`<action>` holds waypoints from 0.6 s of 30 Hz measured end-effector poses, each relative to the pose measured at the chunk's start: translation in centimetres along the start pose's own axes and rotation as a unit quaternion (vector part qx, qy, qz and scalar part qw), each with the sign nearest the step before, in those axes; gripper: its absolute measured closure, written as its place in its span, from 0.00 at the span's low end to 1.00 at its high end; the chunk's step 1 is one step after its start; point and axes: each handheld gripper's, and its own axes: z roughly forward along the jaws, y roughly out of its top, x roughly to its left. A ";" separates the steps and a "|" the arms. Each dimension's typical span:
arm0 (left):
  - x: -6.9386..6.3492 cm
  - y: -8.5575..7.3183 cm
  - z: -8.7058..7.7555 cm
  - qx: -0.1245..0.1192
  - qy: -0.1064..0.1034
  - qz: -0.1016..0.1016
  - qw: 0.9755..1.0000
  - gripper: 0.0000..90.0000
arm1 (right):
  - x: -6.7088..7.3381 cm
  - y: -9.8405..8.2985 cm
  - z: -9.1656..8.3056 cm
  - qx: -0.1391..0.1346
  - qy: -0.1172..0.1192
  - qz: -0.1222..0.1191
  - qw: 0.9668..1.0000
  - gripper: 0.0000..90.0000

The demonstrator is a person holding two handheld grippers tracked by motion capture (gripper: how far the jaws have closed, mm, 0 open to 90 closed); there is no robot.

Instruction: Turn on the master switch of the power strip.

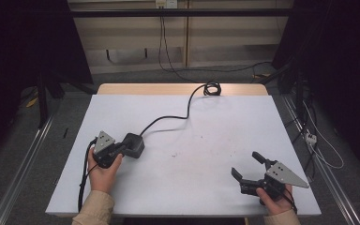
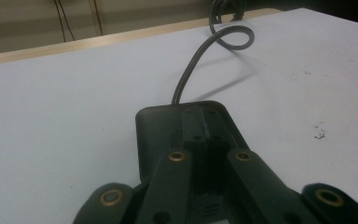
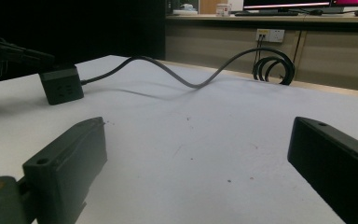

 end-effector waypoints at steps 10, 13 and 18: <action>-0.1 0.1 0.0 0.002 0.001 0.004 1.000 1.00 | 0.0 0.0 0.0 0.000 0.000 0.001 1.000 0.04; -0.1 0.1 0.0 0.002 0.002 0.005 1.000 1.00 | 0.0 0.0 0.0 0.000 0.000 0.001 1.000 0.04; -0.1 0.1 0.0 0.000 0.002 0.002 1.000 1.00 | 0.0 0.0 0.0 0.001 0.000 0.002 1.000 0.04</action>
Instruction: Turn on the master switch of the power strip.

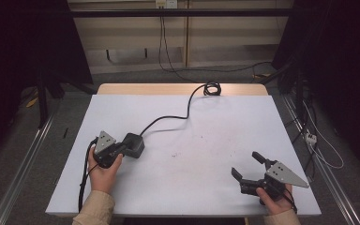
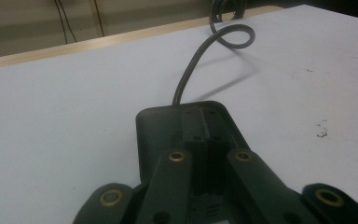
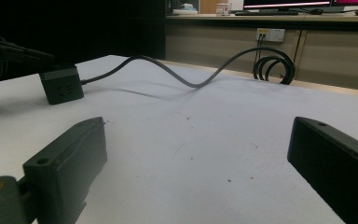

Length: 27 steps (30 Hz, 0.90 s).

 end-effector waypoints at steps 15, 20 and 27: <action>0.5 -0.1 0.0 -0.007 -0.009 -0.028 1.000 1.00 | 0.0 0.0 0.1 0.001 0.002 0.000 1.000 0.04; 0.8 -0.2 -0.1 -0.013 -0.009 -0.038 0.999 1.00 | 0.0 0.0 0.1 0.000 0.002 0.000 1.000 0.04; 0.8 -0.2 -0.1 -0.014 -0.009 -0.041 0.999 1.00 | 0.0 0.0 0.0 0.000 0.001 0.000 1.000 0.04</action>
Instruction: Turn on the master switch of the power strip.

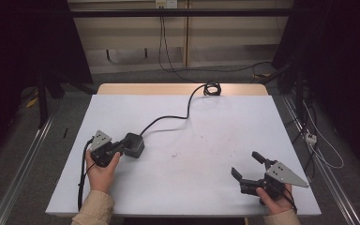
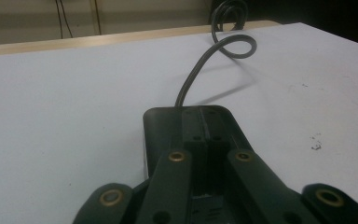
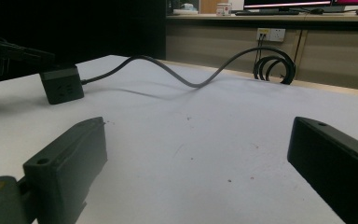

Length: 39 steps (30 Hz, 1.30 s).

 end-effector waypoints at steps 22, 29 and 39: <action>0.3 0.3 -0.6 -0.011 -0.002 -0.016 1.000 0.92 | 0.1 0.1 0.1 0.001 0.000 0.000 1.000 0.04; 0.3 0.4 -0.9 -0.010 -0.006 -0.025 1.000 0.84 | 0.1 0.1 0.3 0.000 0.003 -0.001 1.000 0.04; 0.2 0.5 -1.0 -0.007 -0.012 -0.030 0.999 0.71 | 0.2 0.1 0.4 0.001 0.007 -0.001 1.000 0.04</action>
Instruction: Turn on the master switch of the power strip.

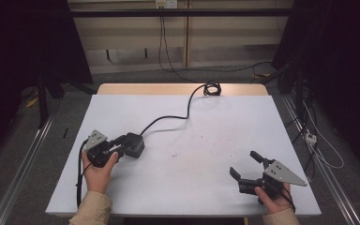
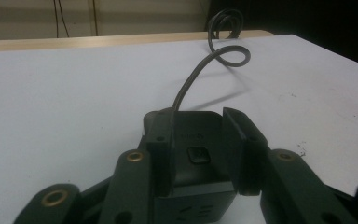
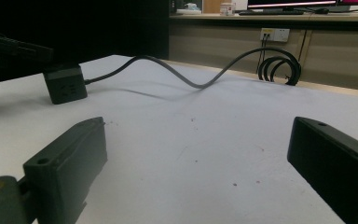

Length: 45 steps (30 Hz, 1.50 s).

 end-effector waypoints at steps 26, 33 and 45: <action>-0.5 0.8 -0.2 0.001 -0.024 -0.010 1.000 0.23 | -0.1 0.0 -0.5 -0.002 -0.002 0.000 1.000 0.04; -0.6 0.9 -0.4 0.003 -0.031 -0.007 0.999 0.20 | -0.1 0.0 -0.5 -0.002 -0.001 0.001 1.000 0.04; -0.6 0.9 -1.2 0.008 -0.039 0.007 0.999 0.15 | -0.1 0.0 -0.5 -0.002 0.000 0.001 1.000 0.04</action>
